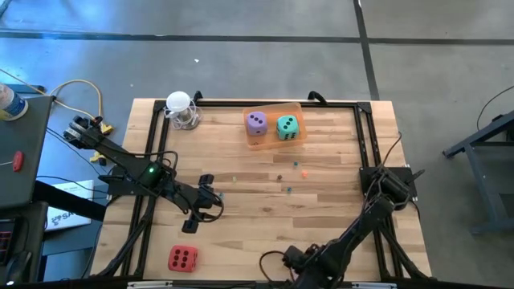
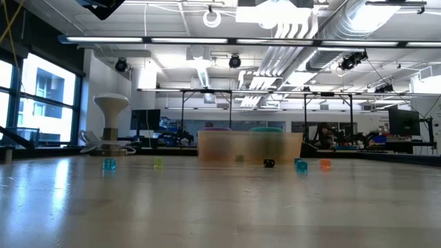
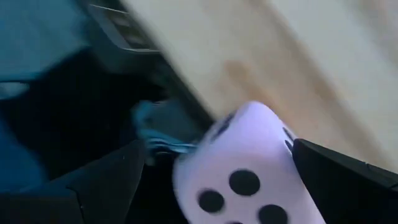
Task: Pick & Place Dice
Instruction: Put the big pink die into the orange bin
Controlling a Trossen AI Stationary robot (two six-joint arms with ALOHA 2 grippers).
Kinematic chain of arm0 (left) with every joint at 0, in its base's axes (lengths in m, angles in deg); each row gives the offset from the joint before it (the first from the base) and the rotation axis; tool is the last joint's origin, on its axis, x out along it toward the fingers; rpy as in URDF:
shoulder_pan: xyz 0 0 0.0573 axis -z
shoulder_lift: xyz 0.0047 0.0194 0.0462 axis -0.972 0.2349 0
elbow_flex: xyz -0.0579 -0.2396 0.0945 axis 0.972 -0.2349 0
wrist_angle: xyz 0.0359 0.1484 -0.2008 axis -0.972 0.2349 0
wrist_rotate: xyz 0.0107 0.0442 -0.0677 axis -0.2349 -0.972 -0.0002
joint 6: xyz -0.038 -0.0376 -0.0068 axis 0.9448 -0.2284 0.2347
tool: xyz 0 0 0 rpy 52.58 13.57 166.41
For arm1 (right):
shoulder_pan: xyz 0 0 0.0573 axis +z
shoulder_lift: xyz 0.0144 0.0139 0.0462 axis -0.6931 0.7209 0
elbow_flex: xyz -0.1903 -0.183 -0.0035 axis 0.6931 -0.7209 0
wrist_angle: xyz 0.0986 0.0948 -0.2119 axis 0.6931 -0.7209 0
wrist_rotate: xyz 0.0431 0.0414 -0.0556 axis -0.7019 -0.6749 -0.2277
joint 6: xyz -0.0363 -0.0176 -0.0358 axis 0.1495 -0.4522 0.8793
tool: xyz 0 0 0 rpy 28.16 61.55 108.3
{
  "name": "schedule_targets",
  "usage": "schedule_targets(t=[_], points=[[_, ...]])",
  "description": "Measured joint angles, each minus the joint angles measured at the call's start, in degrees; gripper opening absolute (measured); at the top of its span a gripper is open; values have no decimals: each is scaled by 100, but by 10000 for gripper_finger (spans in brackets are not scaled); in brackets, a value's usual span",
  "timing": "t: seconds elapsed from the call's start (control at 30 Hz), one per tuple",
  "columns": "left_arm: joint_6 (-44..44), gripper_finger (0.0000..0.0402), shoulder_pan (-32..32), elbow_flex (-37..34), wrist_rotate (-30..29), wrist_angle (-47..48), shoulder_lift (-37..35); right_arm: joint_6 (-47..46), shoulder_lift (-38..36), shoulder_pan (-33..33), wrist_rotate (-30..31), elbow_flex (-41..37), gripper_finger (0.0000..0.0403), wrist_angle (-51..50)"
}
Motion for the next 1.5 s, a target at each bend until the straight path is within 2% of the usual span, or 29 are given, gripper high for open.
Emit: schedule_targets(t=[0.1, 0.17, 0.27, 0.43, 0.53, 0.6, 0.7, 0.97, 1.07, 1.23, 1.4, 1.5], points=[[0, 184, 0, 0, 1, 0, 0, 159, 0, -41, 62, 0, 400, 574], [0, 184, 0, 0, 1, 0, 0, 635, 0, -69, 109, 0, 400, 709], [0, 184, 0, 0, 0, 0, 0, 704, -1, -145, 90, 0, 400, 812], [0, 184, 0, 0, 1, 0, 0, 646, -4, -370, -577, 0, 400, 323], [0, 184, 0, 0, 1, 1, 0, 629, -4, -491, -514, 0, 400, -101], [0, 184, 0, 0, 1, 2, 0, 822, -59, -533, -248, 0, 400, -309], [0, 184, 0, 0, 1, 2, 0, 1086, -281, -556, 465, 0, 400, -529], [-2, 184, 0, 0, 1, 2, 0, 1839, -1060, -106, 3019, 9, 400, -919], [-62, 184, 1, 0, 1, 0, 0, 2148, -1150, 68, 3398, 4, 400, -772], [-52, 184, 2, 0, 11, -93, 92, 3135, -1363, 18, 3223, 2, 400, -101], [-57, 184, 2, 6, 14, -122, 196, 4708, -1421, 276, 3113, 4, 400, 1010], [-58, 184, 0, 7, 13, -107, 214, 4929, -1421, 563, 2202, 4, 400, 1233]])
